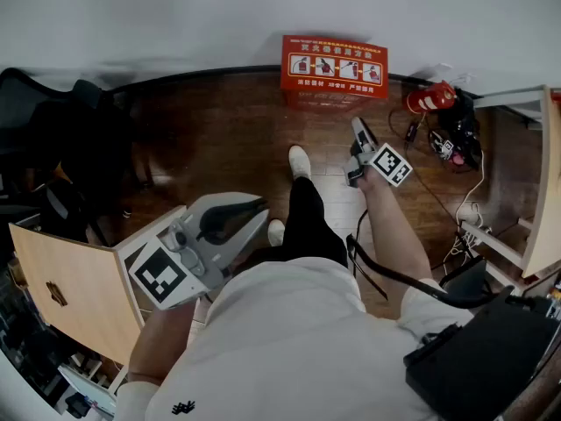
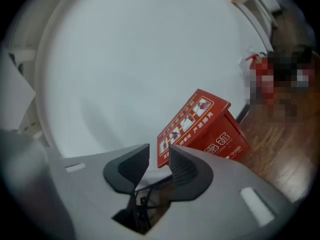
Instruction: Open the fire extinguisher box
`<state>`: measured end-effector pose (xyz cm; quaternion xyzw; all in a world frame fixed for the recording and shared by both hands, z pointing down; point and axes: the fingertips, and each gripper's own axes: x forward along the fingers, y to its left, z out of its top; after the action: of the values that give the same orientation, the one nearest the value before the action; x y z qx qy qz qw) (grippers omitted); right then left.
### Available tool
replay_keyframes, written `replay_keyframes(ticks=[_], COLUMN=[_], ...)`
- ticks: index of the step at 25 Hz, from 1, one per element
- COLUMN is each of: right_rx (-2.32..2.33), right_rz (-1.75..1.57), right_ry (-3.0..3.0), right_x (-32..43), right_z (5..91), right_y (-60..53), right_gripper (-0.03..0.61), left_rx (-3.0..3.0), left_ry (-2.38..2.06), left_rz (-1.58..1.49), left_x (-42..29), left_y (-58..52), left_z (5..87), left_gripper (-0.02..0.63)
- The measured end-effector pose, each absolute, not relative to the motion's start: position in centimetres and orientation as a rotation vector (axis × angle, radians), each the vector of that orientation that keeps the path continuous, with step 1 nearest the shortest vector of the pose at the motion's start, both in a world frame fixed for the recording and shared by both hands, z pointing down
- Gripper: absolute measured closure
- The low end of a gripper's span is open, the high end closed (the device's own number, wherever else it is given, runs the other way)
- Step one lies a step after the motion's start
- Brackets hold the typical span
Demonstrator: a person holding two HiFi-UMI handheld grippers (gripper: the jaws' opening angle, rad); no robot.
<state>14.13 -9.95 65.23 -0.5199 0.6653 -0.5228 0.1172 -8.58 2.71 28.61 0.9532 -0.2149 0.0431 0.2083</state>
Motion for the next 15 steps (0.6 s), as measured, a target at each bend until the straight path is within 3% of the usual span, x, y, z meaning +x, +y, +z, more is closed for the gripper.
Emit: replay_keyframes(ticks=[5,10,15], right_rx=[-1.501,-1.496,-1.448], right_rz=[-1.547,-1.598,-1.625], right_ry=[1.67,1.494,1.366], right_x=[17.6,18.2,18.4], right_z=[70.7,75.1,76.9], right_y=[-16.8,-19.5,-20.3], right_gripper=[0.455,0.392,0.373], left_rx=[2.644,2.585,2.541], left_ry=[-0.557,-0.515,-0.486], left_rz=[0.137,0.143,0.147], left_x=[-5.3,-3.6,-2.7], left_y=[-4.1,-8.3,-10.1], left_z=[30.3,32.1,33.3], left_gripper=[0.595,0.595,0.595])
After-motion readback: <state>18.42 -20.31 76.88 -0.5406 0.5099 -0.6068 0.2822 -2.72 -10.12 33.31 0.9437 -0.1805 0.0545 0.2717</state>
